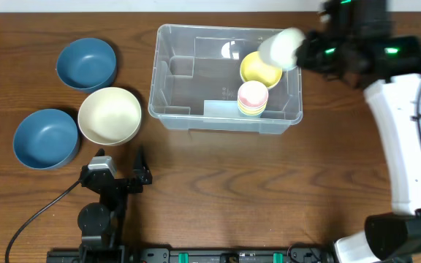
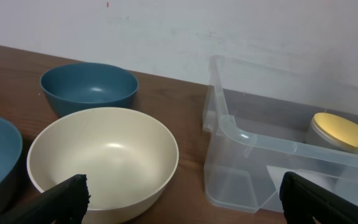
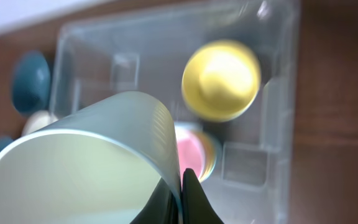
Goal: Pack container
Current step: 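Carry the white cup and stack it onto the pink cup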
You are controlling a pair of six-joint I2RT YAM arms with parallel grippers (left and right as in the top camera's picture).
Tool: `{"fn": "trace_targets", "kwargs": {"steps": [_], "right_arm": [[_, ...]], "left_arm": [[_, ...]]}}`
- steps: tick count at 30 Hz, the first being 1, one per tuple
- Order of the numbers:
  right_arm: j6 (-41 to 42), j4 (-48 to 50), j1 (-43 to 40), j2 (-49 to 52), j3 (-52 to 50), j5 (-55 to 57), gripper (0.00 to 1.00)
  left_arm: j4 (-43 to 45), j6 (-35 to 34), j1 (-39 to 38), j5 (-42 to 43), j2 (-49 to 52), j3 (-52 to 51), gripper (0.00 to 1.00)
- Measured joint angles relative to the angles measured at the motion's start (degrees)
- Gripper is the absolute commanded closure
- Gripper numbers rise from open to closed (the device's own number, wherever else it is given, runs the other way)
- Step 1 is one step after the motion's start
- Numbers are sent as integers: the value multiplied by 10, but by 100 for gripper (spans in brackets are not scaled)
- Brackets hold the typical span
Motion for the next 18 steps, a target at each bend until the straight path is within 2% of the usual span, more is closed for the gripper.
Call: {"fn": "trace_targets", "kwargs": {"steps": [8,18], "right_arm": [[0,-52,84,17,-1,93,99],[0,-57,92,38,-19,168,99]], "left_arm": [[0,0,0,0,0,0,2],[0,0,0,0,0,0,2]]}}
